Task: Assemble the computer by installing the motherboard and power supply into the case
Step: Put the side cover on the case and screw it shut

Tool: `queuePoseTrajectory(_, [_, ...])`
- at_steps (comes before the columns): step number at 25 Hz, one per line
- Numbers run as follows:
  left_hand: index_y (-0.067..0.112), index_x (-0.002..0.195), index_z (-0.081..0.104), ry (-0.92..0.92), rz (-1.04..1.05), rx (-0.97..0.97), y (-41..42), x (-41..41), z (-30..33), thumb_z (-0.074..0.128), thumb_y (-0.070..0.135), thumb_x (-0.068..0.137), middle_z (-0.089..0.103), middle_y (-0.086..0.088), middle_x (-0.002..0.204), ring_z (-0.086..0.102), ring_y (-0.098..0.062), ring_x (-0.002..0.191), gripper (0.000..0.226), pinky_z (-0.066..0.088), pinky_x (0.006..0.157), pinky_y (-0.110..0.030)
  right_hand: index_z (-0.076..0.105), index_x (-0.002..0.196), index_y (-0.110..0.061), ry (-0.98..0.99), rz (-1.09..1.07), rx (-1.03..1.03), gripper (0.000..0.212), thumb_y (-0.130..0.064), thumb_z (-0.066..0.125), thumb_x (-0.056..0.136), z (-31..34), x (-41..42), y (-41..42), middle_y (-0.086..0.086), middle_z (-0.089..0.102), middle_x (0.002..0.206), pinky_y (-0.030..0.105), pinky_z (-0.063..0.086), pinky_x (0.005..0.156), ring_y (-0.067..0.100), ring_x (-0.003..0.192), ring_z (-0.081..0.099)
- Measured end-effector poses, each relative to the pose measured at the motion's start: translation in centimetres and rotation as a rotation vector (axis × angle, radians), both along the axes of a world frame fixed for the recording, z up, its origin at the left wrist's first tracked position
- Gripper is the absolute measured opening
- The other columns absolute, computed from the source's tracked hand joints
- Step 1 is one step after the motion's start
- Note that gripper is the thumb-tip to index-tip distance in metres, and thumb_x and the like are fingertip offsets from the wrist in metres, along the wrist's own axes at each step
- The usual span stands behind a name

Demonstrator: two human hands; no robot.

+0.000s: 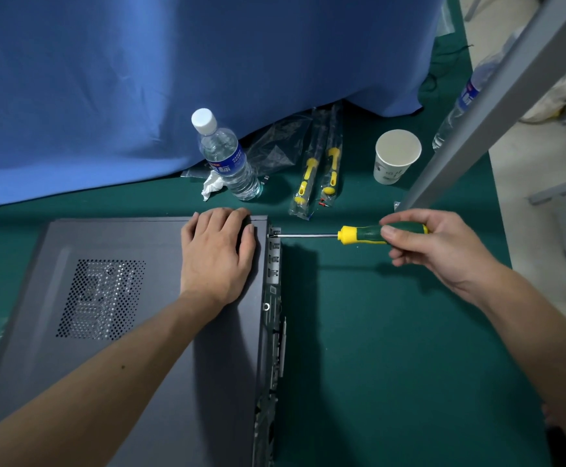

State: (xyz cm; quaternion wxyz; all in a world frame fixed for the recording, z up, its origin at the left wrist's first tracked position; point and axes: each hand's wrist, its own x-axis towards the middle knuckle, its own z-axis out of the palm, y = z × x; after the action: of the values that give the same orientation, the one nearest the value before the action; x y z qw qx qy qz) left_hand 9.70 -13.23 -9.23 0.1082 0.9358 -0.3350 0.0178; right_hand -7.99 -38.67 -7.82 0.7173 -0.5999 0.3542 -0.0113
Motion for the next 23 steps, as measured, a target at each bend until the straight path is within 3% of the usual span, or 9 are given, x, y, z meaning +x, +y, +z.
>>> queuePoseTrajectory(6, [0.021, 0.122, 0.059, 0.004, 0.006, 0.015, 0.2, 0.0, -0.1, 0.032, 0.039, 0.100, 0.059, 0.002, 0.116, 0.046, -0.018, 0.119, 0.040, 0.025, 0.110, -0.042, 0.071, 0.095, -0.007, 0.034, -0.001, 0.049, 0.049, -0.038, 0.082, 0.059, 0.2, 0.8, -0.2, 0.011, 0.069, 0.073, 0.023, 0.040, 0.041, 0.011, 0.045, 0.043])
queuePoseTrajectory(9, [0.021, 0.122, 0.059, 0.008, 0.006, 0.016, 0.1, -0.1, 0.0, 0.031, 0.039, 0.100, 0.059, 0.002, 0.116, 0.046, -0.017, 0.119, 0.040, 0.025, 0.111, -0.042, 0.070, 0.097, -0.011, 0.039, -0.015, 0.038, 0.041, -0.036, 0.079, 0.066, 0.0, 0.3, 0.4, 0.006, 0.064, 0.068, 0.025, 0.043, 0.048, 0.013, 0.049, 0.045])
queuePoseTrajectory(12, [0.021, 0.122, 0.058, 0.009, 0.003, 0.016, 0.0, 0.0, 0.0, 0.031, 0.039, 0.100, 0.059, 0.001, 0.116, 0.045, -0.017, 0.119, 0.039, 0.025, 0.110, -0.041, 0.071, 0.098, -0.022, -0.012, 0.062, -0.157, 0.024, -0.027, 0.080, 0.076, -0.3, -0.4, 0.9, -0.005, 0.062, 0.069, 0.021, 0.050, 0.058, 0.011, 0.054, 0.056])
queuePoseTrajectory(15, [0.021, 0.122, 0.058, 0.004, 0.006, 0.014, 0.1, 0.0, -0.1, 0.032, 0.038, 0.100, 0.059, 0.002, 0.116, 0.045, -0.017, 0.119, 0.039, 0.025, 0.111, -0.042, 0.072, 0.096, -0.028, 0.041, 0.107, -0.292, 0.018, -0.034, 0.078, 0.080, -0.5, -0.5, 0.9, -0.004, 0.061, 0.057, 0.018, 0.043, 0.053, 0.011, 0.049, 0.053])
queuePoseTrajectory(18, [0.021, 0.122, 0.058, 0.002, 0.005, 0.018, 0.1, 0.1, -0.1, 0.032, 0.039, 0.100, 0.059, 0.002, 0.117, 0.045, -0.017, 0.119, 0.039, 0.024, 0.110, -0.041, 0.074, 0.092, -0.028, 0.048, 0.141, -0.218, 0.023, -0.041, 0.080, 0.075, -0.1, 0.0, 0.3, 0.010, 0.063, 0.062, 0.026, 0.032, 0.051, 0.017, 0.048, 0.039])
queuePoseTrajectory(23, [0.020, 0.122, 0.059, -0.001, 0.001, 0.013, 0.2, 0.0, -0.1, 0.032, 0.038, 0.100, 0.059, 0.001, 0.116, 0.046, -0.018, 0.119, 0.039, 0.024, 0.110, -0.041, 0.076, 0.087, -0.018, 0.006, 0.163, -0.062, 0.037, -0.044, 0.082, 0.061, 0.2, 1.0, -0.5, 0.010, 0.066, 0.067, 0.020, 0.026, 0.038, 0.011, 0.043, 0.030])
